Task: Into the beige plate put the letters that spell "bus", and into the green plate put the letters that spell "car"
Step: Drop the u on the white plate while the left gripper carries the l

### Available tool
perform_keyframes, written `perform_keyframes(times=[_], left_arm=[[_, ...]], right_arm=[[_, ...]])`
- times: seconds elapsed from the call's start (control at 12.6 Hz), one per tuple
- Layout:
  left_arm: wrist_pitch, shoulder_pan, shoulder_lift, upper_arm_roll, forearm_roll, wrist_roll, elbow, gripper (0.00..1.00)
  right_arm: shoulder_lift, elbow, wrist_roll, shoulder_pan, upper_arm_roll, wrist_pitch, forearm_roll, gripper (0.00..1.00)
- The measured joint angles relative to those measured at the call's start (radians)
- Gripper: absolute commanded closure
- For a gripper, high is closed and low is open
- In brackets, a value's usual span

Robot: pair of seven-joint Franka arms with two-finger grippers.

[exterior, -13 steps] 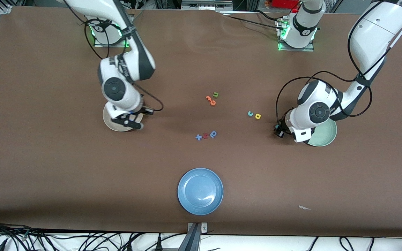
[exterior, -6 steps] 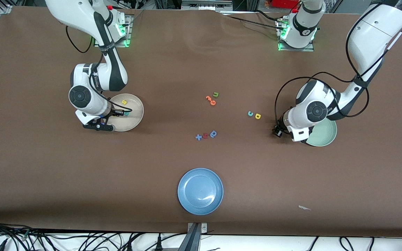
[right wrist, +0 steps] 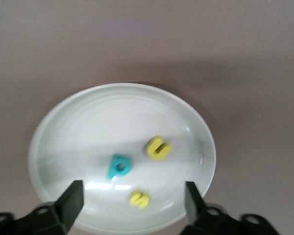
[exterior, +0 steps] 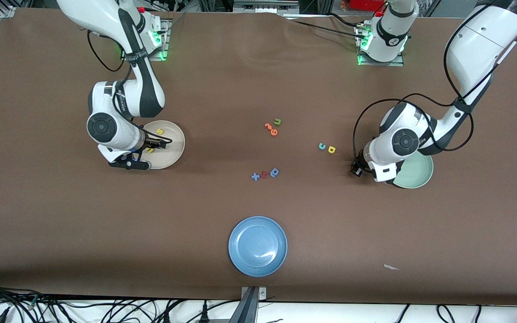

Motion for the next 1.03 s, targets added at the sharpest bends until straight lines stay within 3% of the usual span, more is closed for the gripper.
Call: perform_keyframes(times=[0.32,0.56,0.87,1.03], left_arm=[[-0.001,0.002,-0.001,-0.001,0.0,-0.001,0.001,0.8],[-0.009,0.035,-0.022,-0.007,0.0,0.005,0.016,0.8],[-0.189,0.238,-0.057,-0.15,0.001,0.142,0.053,0.76],[-0.267,0.35,-0.065,-0.192,0.007,0.276,0.061,0.6]], right_arm=[[-0.018,0.264,0.0,0.0,-0.023,-0.285,0.0,0.0],[-0.022,0.474,-0.002,-0.001,-0.08,-0.46,0.0,0.0],[-0.028,0.654,-0.023,-0.016,-0.14,-0.522,0.0,0.0],[-0.026,0.706,-0.024,-0.043,-0.14,-0.522,0.0,0.0]])
